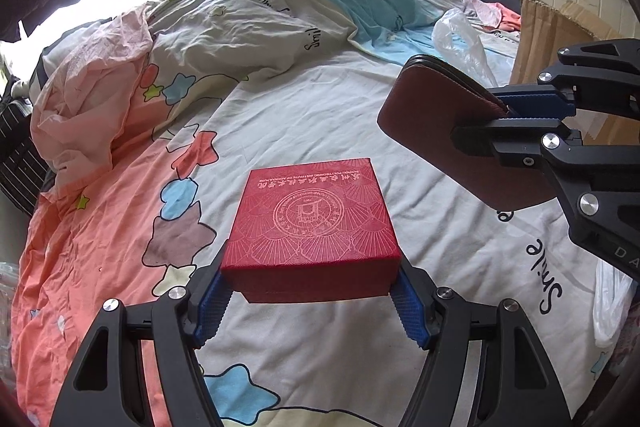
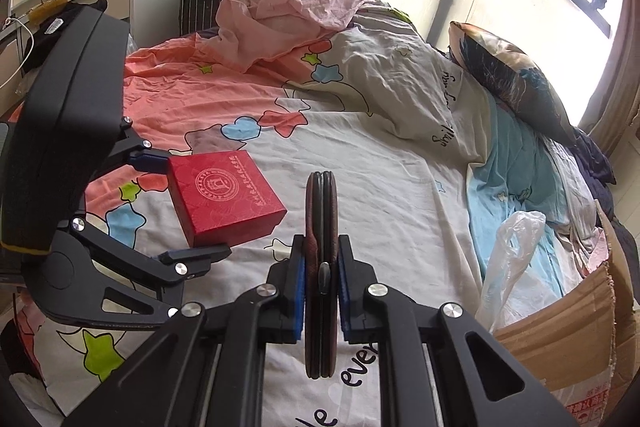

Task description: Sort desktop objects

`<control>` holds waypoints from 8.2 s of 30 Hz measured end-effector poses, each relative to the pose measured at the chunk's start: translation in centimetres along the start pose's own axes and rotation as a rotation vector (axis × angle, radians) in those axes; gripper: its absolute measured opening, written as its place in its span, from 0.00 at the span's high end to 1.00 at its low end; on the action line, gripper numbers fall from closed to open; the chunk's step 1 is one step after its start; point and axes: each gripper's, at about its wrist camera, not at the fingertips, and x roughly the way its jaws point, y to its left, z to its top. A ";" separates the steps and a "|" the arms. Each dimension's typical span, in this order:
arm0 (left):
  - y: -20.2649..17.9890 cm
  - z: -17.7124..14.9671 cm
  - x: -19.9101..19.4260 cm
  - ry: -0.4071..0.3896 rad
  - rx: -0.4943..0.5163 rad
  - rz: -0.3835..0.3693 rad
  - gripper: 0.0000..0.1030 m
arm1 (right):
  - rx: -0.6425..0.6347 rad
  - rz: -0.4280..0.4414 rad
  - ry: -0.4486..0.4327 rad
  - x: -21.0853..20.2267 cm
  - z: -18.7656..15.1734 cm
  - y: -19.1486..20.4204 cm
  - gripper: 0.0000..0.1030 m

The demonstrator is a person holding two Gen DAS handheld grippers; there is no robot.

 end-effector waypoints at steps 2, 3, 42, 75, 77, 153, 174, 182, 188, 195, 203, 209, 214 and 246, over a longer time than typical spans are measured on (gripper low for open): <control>-0.5 0.2 -0.7 -0.008 0.005 -0.001 0.30 | -0.001 -0.007 -0.005 -0.8 -0.1 -0.1 0.87; -0.8 0.4 -1.1 -0.014 0.008 0.000 0.30 | -0.003 -0.011 -0.006 -1.3 -0.1 -0.1 0.88; -15.2 6.3 -8.4 -0.137 0.165 -0.115 0.30 | 0.197 -0.292 -0.105 -17.8 -6.6 -12.8 0.88; -17.8 9.2 -8.6 -0.166 0.200 -0.136 0.30 | 0.275 -0.399 0.015 -15.8 -11.9 -17.4 0.26; -17.8 9.8 -8.9 -0.175 0.195 -0.145 0.30 | 0.285 -0.395 0.018 -15.7 -12.1 -17.7 0.26; -29.7 15.5 -6.9 -0.159 0.332 -0.224 0.17 | 0.420 -0.239 0.254 -14.9 -16.6 -21.2 0.25; -28.6 15.4 -6.6 -0.137 0.326 -0.161 0.00 | 0.412 -0.255 0.270 -14.5 -16.3 -20.8 0.22; -27.0 15.1 -6.3 -0.105 0.287 -0.157 0.00 | 0.428 -0.274 0.298 -14.1 -16.0 -20.7 0.19; -25.8 14.5 -6.6 -0.103 0.276 -0.134 0.00 | 0.437 -0.270 0.298 -13.9 -15.7 -20.4 0.12; -23.6 13.8 -7.6 -0.107 0.249 -0.104 0.00 | 0.451 -0.299 0.303 -14.0 -14.9 -20.0 0.00; -21.6 12.8 -9.0 -0.113 0.224 -0.079 0.00 | 0.449 -0.323 0.288 -15.0 -13.7 -18.9 0.00; -20.0 11.5 -10.3 -0.121 0.210 -0.056 0.00 | 0.447 -0.329 0.247 -16.4 -12.4 -17.8 0.00; -17.7 10.1 -10.8 -0.100 0.184 -0.026 0.00 | 0.420 -0.321 0.224 -16.8 -10.8 -15.9 0.00; 0.5 -2.2 -12.6 -0.019 -0.153 0.128 0.00 | 0.226 -0.106 0.185 -9.1 -3.7 0.3 0.00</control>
